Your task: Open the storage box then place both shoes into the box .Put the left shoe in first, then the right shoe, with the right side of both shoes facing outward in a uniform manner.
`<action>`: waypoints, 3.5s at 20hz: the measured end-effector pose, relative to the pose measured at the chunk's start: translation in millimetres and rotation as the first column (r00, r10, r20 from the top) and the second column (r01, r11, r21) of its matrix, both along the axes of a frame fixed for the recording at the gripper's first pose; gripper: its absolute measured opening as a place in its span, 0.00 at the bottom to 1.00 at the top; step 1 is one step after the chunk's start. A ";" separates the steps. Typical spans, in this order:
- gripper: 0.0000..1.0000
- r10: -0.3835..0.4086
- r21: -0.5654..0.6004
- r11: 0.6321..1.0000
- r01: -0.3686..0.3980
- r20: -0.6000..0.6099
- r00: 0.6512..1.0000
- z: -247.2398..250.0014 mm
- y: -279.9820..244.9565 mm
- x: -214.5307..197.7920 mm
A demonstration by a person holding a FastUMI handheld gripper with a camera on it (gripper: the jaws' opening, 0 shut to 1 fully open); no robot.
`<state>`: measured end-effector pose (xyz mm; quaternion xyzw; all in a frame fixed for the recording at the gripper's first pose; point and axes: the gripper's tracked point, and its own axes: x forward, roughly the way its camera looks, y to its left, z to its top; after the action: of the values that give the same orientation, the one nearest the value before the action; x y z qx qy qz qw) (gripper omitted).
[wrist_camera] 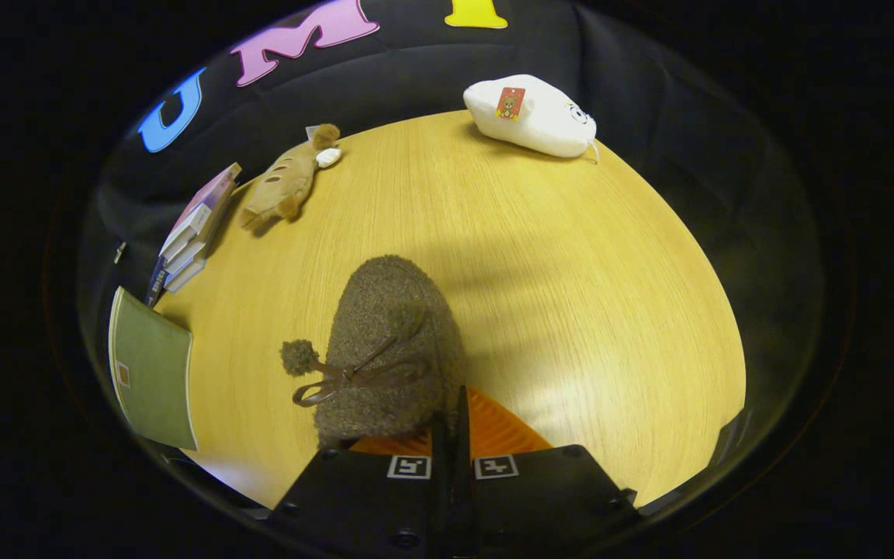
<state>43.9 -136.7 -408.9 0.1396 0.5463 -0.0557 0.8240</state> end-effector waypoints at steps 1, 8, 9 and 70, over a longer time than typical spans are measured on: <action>0.06 -0.023 0.007 1.000 0.023 0.015 1.000 10.7 4.1 0.3; 0.05 -0.149 0.077 0.987 0.142 0.104 0.983 120.4 64.7 -0.3; 0.06 -0.145 0.088 0.987 0.135 0.123 0.982 136.6 80.3 0.4; 0.98 0.265 -0.221 0.963 -0.152 0.869 0.418 391.3 130.4 32.8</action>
<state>76.7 -6.4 -17.6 0.0341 0.0407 0.0991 0.9937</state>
